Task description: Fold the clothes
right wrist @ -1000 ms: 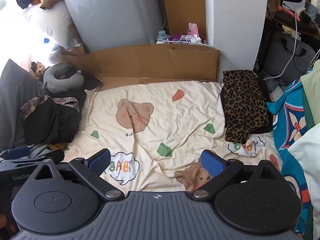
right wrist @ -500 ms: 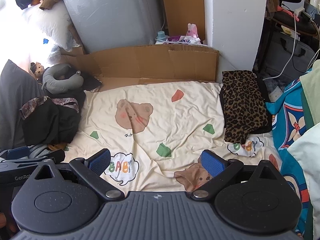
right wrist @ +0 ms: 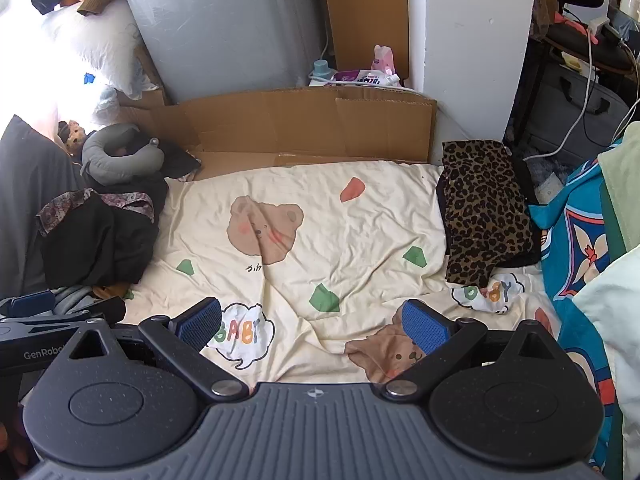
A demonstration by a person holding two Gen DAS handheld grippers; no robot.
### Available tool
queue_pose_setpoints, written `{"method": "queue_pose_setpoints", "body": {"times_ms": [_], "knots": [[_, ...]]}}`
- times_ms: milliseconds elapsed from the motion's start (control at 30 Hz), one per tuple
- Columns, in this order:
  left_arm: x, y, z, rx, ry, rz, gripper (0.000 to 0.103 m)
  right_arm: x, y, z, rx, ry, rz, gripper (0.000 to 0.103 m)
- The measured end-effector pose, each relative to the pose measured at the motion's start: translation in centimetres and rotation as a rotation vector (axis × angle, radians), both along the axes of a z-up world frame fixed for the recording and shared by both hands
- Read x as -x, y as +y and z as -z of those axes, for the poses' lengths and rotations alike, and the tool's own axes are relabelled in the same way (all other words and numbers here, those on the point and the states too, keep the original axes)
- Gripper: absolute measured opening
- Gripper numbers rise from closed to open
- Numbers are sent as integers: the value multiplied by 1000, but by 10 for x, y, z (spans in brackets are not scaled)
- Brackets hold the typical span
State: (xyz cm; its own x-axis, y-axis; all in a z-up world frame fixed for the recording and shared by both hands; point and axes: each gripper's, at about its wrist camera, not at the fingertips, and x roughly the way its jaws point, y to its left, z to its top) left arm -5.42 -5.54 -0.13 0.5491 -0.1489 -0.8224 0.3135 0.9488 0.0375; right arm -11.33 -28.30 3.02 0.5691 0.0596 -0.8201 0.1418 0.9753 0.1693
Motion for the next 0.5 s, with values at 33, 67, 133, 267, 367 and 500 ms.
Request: {"method": "queue_pose_setpoints", "body": {"times_ms": [33,67,133,267,367,500], "knots": [[0,0,0,0,-1,0,102,0,0,0,0,-1,0,100],[0,0,0,-1,-2,0,102,0,0,-1,1,-1,0,100],[1,0,0,-1,-4,0,102,1,0,-1,1,-2,-1,100],[1,1,0,0,-5,0,102,2,0,-1,3,-2,0,100],[1,1,0,0,-6,-2,102,1,0,-1,5,-1,0,100],[2,0,-1,-6,-9,0,102,0,0,-2,5,0,0,100]]}}
